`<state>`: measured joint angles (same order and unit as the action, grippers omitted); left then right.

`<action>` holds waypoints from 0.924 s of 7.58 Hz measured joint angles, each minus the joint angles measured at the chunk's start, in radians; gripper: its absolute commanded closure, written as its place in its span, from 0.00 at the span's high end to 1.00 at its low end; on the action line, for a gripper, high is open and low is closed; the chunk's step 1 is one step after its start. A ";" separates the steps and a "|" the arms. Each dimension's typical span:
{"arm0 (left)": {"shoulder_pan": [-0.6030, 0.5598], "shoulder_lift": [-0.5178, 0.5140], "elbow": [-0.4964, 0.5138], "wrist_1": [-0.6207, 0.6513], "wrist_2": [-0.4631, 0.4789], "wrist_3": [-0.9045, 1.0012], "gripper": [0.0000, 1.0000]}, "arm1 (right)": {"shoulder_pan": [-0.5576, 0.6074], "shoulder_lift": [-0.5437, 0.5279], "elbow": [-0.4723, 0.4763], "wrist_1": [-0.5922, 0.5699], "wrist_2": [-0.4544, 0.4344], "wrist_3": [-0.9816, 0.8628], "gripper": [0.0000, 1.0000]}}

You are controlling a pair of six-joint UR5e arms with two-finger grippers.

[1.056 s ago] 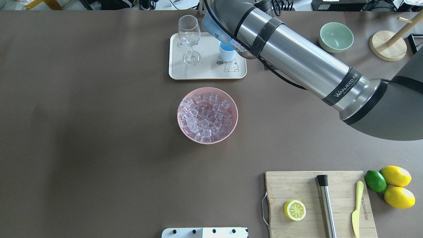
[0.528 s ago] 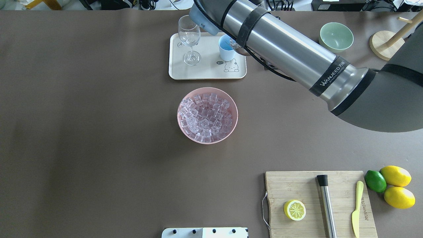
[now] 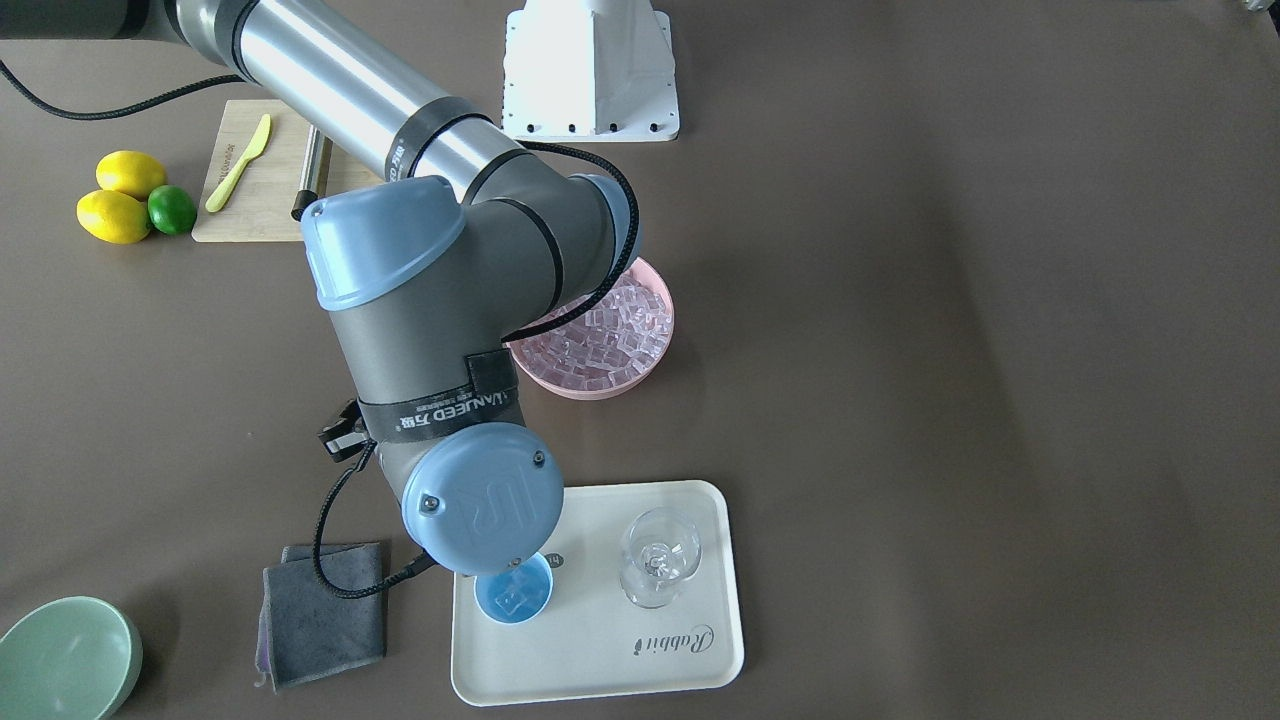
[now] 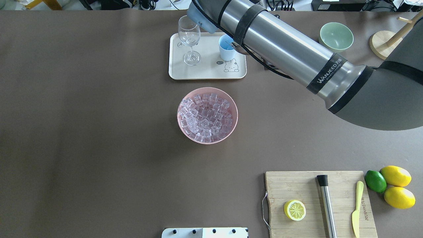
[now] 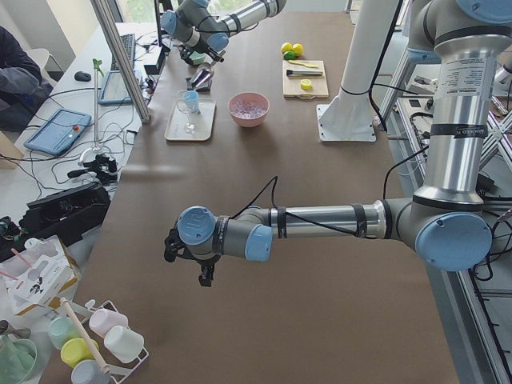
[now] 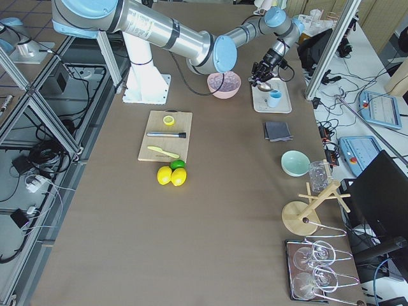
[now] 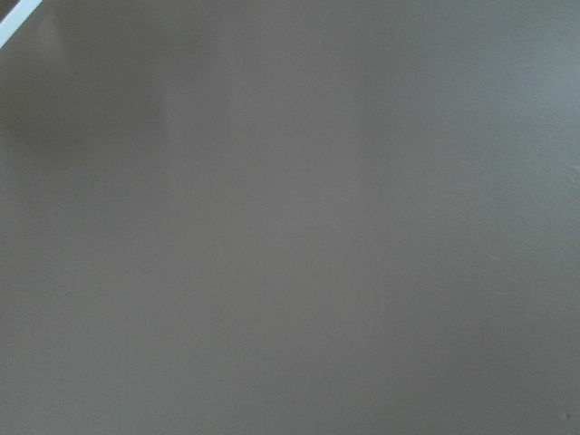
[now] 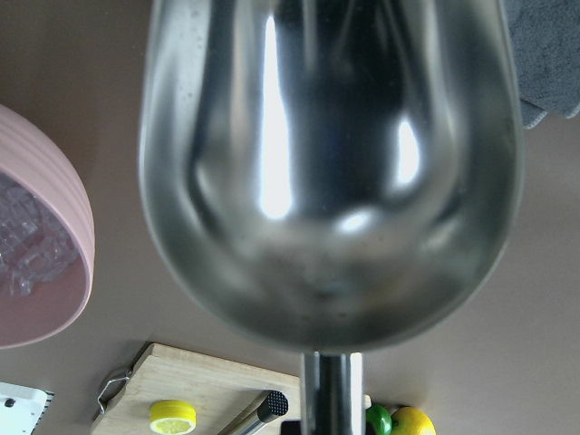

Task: Put ice in cup with scoop
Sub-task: 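Tilt the scoop with the right gripper to pour ice into the blue cup, then carry the empty scoop back and lay it on the table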

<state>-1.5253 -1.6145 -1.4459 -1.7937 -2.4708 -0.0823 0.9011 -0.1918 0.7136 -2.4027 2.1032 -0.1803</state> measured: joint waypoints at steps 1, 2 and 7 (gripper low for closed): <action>0.001 -0.003 0.000 0.014 0.041 0.001 1.00 | 0.007 -0.018 0.036 -0.002 0.003 0.004 0.00; -0.001 -0.005 -0.005 0.036 0.074 0.001 1.00 | 0.028 -0.049 0.107 -0.021 0.004 0.009 0.00; -0.015 0.002 -0.022 0.058 0.099 0.001 1.00 | 0.148 -0.522 0.898 -0.208 0.003 0.123 0.00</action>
<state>-1.5400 -1.6124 -1.4676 -1.7357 -2.3717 -0.0813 1.0492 -0.7139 1.6118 -2.6108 2.1066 -0.0570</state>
